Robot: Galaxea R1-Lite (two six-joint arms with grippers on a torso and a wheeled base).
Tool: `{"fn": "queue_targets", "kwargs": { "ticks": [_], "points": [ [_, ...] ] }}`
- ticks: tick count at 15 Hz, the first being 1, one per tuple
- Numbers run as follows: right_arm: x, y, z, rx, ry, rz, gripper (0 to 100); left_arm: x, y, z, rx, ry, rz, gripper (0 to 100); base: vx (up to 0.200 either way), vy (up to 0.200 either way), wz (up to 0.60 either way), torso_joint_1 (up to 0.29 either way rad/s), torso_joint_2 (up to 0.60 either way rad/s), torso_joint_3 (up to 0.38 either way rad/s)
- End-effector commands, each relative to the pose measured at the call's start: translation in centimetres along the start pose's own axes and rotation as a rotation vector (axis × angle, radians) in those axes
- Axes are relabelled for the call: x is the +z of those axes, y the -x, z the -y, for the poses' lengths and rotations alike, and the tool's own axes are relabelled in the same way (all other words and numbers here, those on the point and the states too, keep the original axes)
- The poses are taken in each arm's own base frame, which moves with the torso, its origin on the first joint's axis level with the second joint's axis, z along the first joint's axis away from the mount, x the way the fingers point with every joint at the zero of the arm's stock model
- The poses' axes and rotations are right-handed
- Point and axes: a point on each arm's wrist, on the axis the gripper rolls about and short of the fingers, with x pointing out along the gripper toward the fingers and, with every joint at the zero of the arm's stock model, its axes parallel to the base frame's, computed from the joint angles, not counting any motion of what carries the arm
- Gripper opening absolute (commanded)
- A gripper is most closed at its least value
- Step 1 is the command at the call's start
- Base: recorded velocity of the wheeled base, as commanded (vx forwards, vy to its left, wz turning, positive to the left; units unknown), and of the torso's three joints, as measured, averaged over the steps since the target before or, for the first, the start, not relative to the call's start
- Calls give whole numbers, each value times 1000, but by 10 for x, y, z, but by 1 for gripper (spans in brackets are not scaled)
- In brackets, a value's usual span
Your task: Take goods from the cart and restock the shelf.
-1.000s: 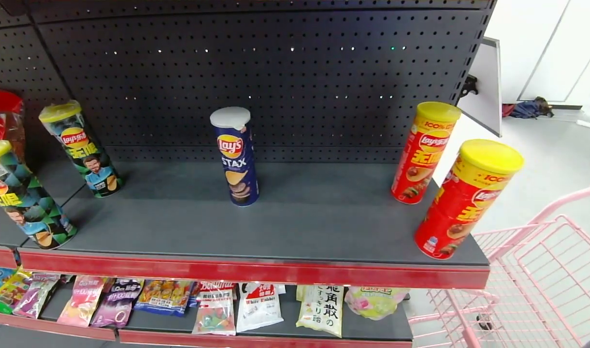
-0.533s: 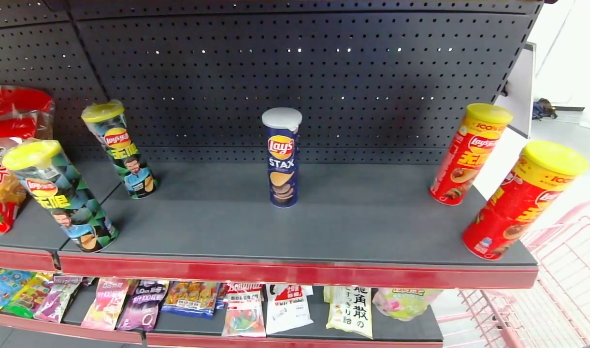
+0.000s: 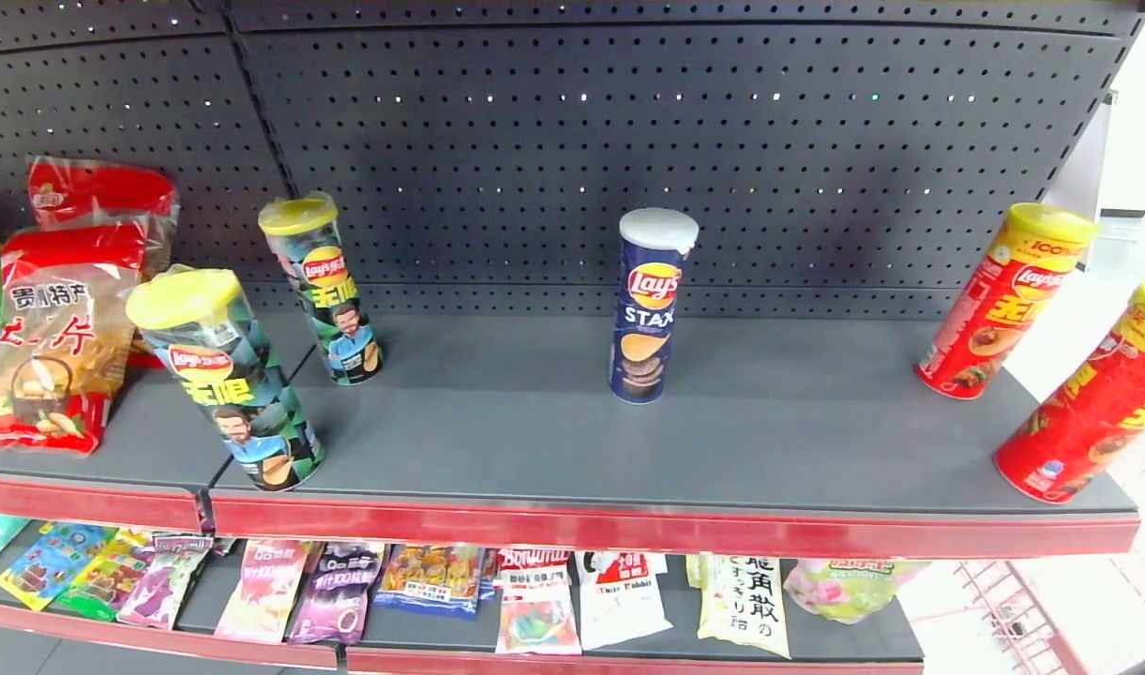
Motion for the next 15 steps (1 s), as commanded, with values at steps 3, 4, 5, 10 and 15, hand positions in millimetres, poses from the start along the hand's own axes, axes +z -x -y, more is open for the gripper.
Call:
{"fn": "queue_targets", "kwargs": {
  "ticks": [3, 4, 5, 10, 15],
  "points": [
    [-10, 7, -4, 157, -31, 54, 0, 0, 0, 0, 1, 1, -1, 100, 0, 0, 0, 0, 0, 0],
    [-14, 7, -5, 167, -32, 50, 0, 1, 0, 0, -1, 1, -7, 100, 0, 0, 0, 0, 0, 0],
    [-14, 6, -5, 172, -34, 46, 0, 1, -2, 0, -9, -1, -23, 100, 0, 0, 0, 0, 0, 0],
    [-10, 0, -6, 242, -33, 17, 0, 85, -10, 2, -200, 32, 5, 100, 0, 0, 0, 0, 0, 0],
    [-5, -4, -7, 280, -34, 0, 0, 175, -105, 17, -694, -34, -118, 100, 0, 0, 0, 0, 0, 0]
  ]
}}
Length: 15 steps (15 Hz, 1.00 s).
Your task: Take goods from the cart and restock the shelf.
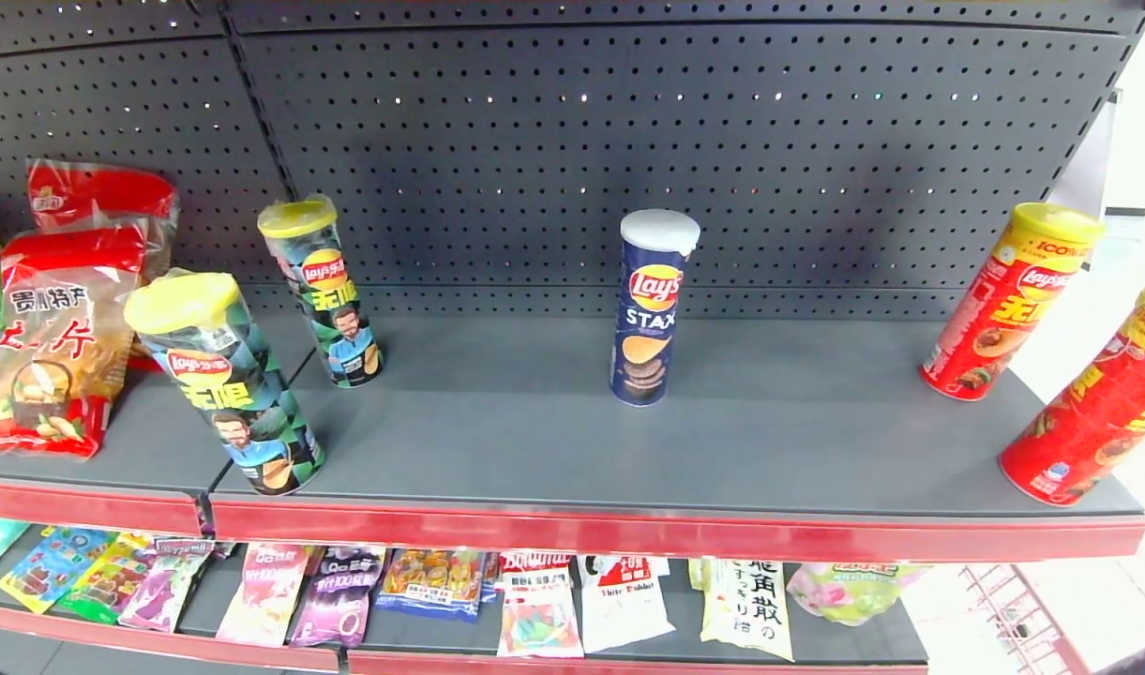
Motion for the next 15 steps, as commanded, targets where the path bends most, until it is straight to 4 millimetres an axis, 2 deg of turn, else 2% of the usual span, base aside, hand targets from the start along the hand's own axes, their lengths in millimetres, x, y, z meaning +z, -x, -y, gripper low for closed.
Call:
{"fn": "queue_targets", "kwargs": {
  "ticks": [1, 3, 6, 9, 12, 15],
  "points": [
    [6, -3, 1, 4, -2, -14, 0, 46, -98, -24, -338, 11, -126, 100, 0, 0, 0, 0, 0, 0],
    [12, -6, 2, 5, -1, -9, 0, 45, -159, -20, -448, -10, -113, 100, 0, 0, 0, 0, 0, 0],
    [17, -12, 4, 5, -1, -11, 0, 37, -223, -12, -575, 8, -161, 100, 0, 0, 0, 0, 0, 0],
    [17, -12, 4, 5, -5, -12, 0, 26, -287, -12, -670, -85, -163, 100, 0, 0, 0, 0, 0, 0],
    [17, -12, 4, 5, -17, -12, 0, 16, -329, -13, -697, -127, -157, 100, 0, 0, 0, 0, 0, 0],
    [17, -13, 4, 2, -18, -14, 0, 10, -355, -14, -706, -129, -154, 100, 0, 0, 0, 0, 0, 0]
  ]
}}
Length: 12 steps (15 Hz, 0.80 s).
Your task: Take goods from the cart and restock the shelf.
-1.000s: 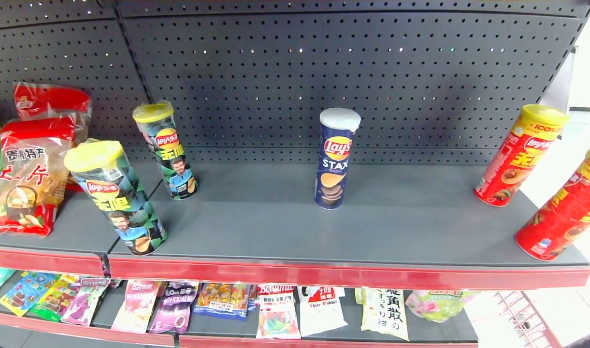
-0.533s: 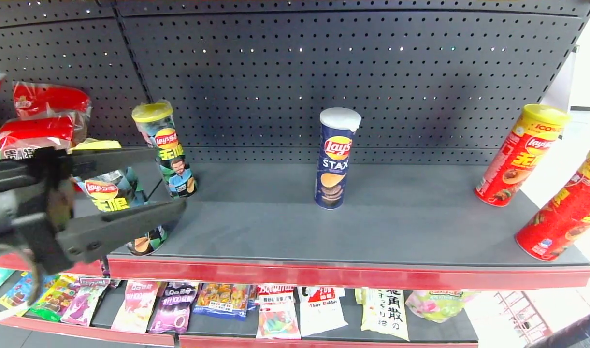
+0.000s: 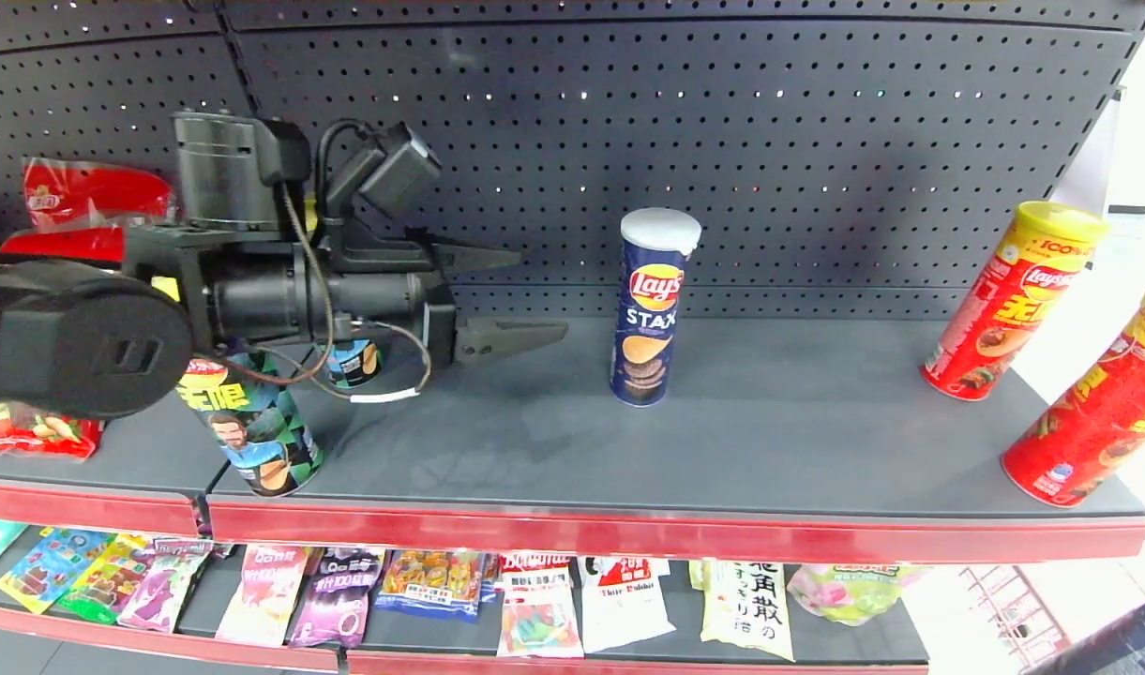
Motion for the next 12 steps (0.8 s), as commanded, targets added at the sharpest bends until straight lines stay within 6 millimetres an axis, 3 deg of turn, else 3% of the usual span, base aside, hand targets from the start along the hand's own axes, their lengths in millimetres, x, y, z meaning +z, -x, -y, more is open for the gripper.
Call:
{"fn": "queue_targets", "kwargs": {
  "ticks": [1, 7, 12],
  "points": [
    [0, 0, 0, 1, 0, -5, 0, -20, -29, -16, -29, 29, -31, 100, 0, 0, 0, 0, 0, 0],
    [-1, -2, 0, -1, -3, -18, 0, -25, -71, -46, -48, 7, 5, 100, 0, 0, 0, 0, 0, 0],
    [-2, -3, 0, -1, -13, -21, 0, -21, -97, -51, -71, 11, 33, 100, 0, 0, 0, 0, 0, 0]
  ]
}}
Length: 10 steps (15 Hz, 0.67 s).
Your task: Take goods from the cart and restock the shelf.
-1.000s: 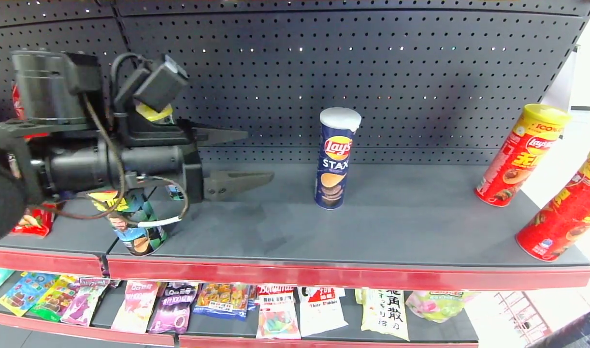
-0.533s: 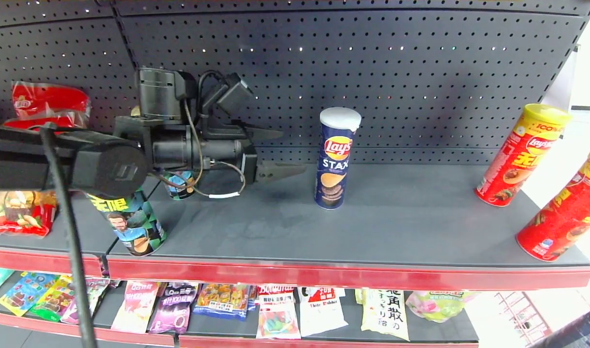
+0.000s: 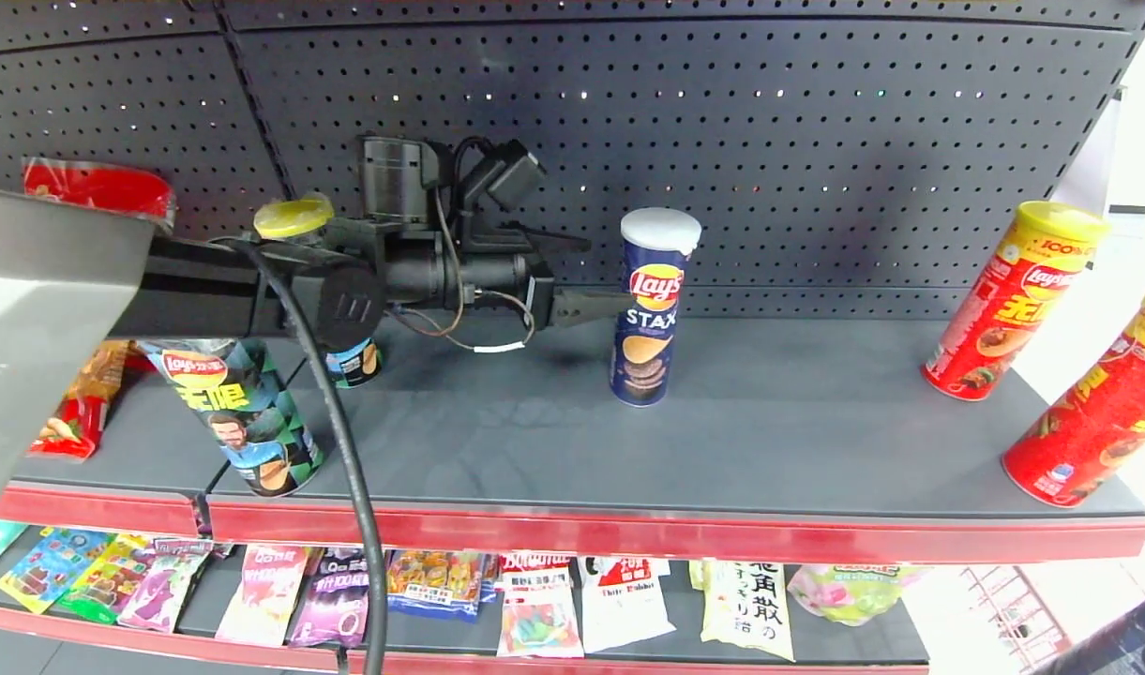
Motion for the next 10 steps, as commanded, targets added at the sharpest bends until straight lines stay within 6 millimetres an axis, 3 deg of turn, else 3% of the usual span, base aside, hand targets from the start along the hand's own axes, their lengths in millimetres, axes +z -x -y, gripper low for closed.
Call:
{"fn": "queue_targets", "kwargs": {
  "ticks": [1, 10],
  "points": [
    [0, 0, 0, 1, 1, -2, 0, -6, -13, -1, -16, 6, -2, 100, 0, 0, 0, 0, 0, 0],
    [-1, 0, 0, -1, -1, -4, 0, -3, -42, -6, -60, 27, 3, 100, 0, 0, 0, 0, 0, 0]
  ]
}}
